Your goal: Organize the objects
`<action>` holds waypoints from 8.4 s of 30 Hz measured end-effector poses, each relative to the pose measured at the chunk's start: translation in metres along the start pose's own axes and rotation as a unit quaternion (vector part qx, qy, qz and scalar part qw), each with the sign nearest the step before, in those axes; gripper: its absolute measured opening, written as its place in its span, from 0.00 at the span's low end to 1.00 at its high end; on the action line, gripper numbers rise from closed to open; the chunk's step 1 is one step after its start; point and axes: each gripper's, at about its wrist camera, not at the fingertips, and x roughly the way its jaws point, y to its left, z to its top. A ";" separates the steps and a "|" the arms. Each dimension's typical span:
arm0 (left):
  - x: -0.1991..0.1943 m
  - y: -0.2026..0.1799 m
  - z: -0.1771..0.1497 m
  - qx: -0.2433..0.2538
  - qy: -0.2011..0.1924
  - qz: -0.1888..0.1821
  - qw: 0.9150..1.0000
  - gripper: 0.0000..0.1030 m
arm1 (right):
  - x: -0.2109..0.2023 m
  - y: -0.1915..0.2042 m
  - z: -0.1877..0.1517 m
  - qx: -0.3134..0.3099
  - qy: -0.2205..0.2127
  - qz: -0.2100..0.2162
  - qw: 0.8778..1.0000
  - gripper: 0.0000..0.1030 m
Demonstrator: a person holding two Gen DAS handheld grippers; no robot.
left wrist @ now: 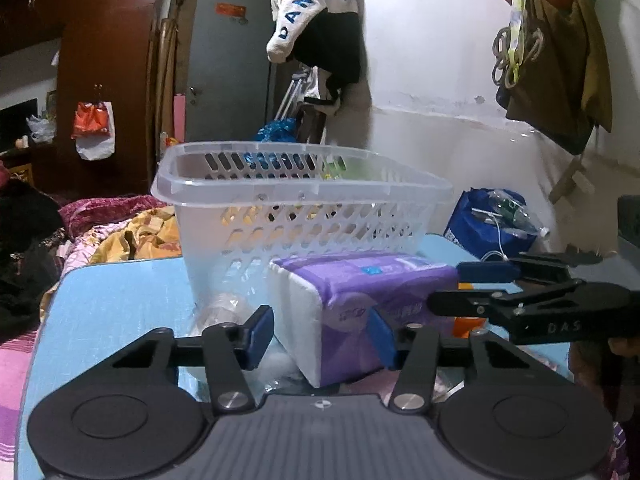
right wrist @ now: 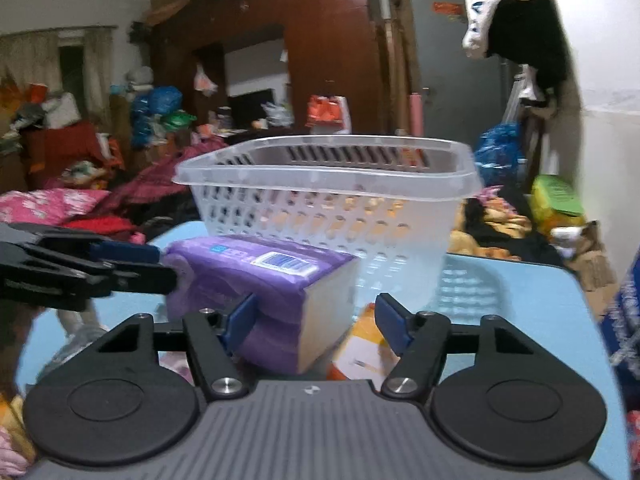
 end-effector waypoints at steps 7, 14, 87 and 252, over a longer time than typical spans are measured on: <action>0.009 0.008 -0.004 -0.005 0.002 -0.041 0.999 0.47 | 0.006 0.005 0.002 -0.025 0.009 0.036 0.999 0.62; 0.006 -0.007 -0.009 0.016 -0.009 -0.016 1.000 0.45 | 0.001 0.014 -0.001 -0.042 -0.003 0.022 0.999 0.58; -0.064 0.044 -0.019 -0.072 -0.019 0.072 0.995 0.83 | -0.070 -0.029 -0.065 0.064 0.002 -0.054 0.996 1.00; -0.096 -0.016 -0.022 0.000 -0.066 0.090 0.994 0.18 | -0.038 0.098 -0.016 -0.033 -0.075 0.053 0.995 0.14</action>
